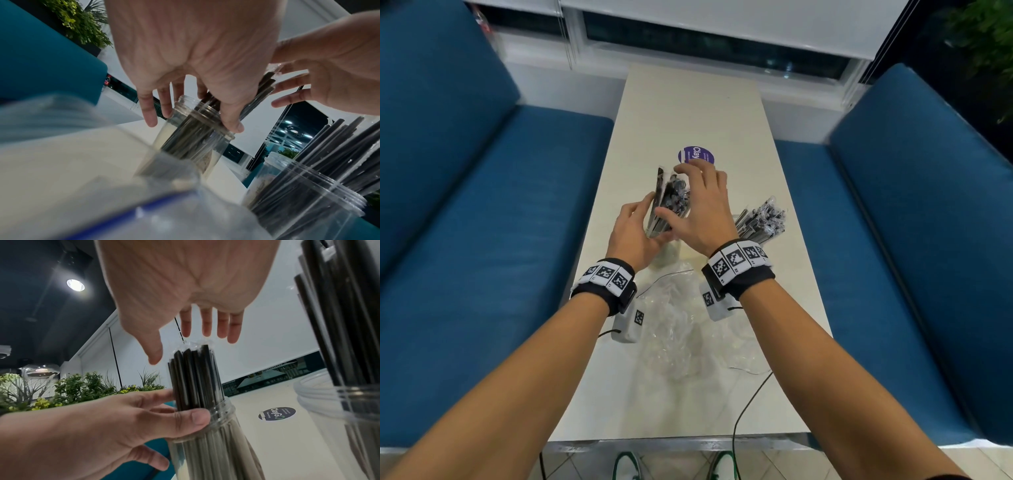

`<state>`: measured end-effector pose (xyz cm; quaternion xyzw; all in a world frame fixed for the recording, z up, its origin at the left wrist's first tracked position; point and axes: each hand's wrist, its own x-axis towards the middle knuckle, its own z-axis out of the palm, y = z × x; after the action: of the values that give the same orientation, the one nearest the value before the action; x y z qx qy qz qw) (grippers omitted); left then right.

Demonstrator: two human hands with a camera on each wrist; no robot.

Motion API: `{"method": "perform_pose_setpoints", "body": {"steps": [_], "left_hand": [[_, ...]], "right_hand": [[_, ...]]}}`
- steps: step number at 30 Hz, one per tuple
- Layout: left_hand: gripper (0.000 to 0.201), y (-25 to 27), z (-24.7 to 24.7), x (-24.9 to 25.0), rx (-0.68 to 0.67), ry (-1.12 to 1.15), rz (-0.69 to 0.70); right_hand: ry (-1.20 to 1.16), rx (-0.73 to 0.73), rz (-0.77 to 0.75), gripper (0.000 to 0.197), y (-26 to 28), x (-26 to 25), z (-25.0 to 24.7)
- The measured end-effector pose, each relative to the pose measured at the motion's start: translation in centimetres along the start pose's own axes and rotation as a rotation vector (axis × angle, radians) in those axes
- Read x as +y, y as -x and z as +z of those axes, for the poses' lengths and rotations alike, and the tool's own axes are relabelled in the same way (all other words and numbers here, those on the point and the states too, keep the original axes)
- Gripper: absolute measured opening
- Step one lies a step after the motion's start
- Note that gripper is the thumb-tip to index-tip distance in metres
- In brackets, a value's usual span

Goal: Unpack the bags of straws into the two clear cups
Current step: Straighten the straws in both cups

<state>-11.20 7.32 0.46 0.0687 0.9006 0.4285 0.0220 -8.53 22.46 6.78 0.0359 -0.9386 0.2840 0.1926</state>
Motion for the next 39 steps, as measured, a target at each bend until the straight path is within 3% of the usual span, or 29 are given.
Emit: {"method": "perform_pose_setpoints", "body": {"steps": [3, 7, 11, 13, 17, 23, 28, 33, 36, 39], "left_hand": [[0.078, -0.1, 0.2, -0.4, -0.023, -0.033, 0.011], [0.072, -0.3, 0.2, -0.4, -0.042, -0.053, 0.011], [0.075, -0.3, 0.2, -0.3, -0.052, -0.05, -0.002], [0.077, -0.2, 0.2, -0.2, -0.045, -0.046, -0.001], [0.078, -0.2, 0.2, -0.3, -0.053, -0.038, -0.009], [0.077, -0.2, 0.3, -0.3, -0.046, -0.064, -0.031], [0.089, -0.4, 0.7, -0.1, -0.053, -0.143, -0.038], [0.097, -0.4, 0.5, 0.1, -0.043, -0.104, -0.058], [0.096, -0.4, 0.6, 0.2, -0.047, -0.096, -0.066], [0.094, -0.3, 0.7, 0.1, -0.054, -0.085, -0.075]], "right_hand": [[0.047, 0.089, 0.014, 0.056, 0.8, -0.1, 0.2], [0.033, 0.049, 0.033, 0.04, 1.0, -0.2, 0.5], [0.01, 0.147, 0.05, 0.027, -0.4, -1.0, -0.1], [0.012, 0.078, 0.061, 0.032, -2.0, -1.2, -0.1], [-0.05, -0.23, 0.181, 0.032, -5.2, -1.1, 0.3], [-0.036, -0.028, 0.228, 0.028, -4.8, -1.6, -1.2], [0.046, -0.244, 0.23, 0.038, -3.6, -1.4, -0.9], [-0.131, -0.17, 0.298, 0.043, -3.8, -1.6, -2.1], [-0.148, -0.146, 0.195, 0.044, -3.4, -1.6, -2.3], [-0.051, -0.212, 0.048, 0.044, -2.7, -1.7, -2.0]]}}
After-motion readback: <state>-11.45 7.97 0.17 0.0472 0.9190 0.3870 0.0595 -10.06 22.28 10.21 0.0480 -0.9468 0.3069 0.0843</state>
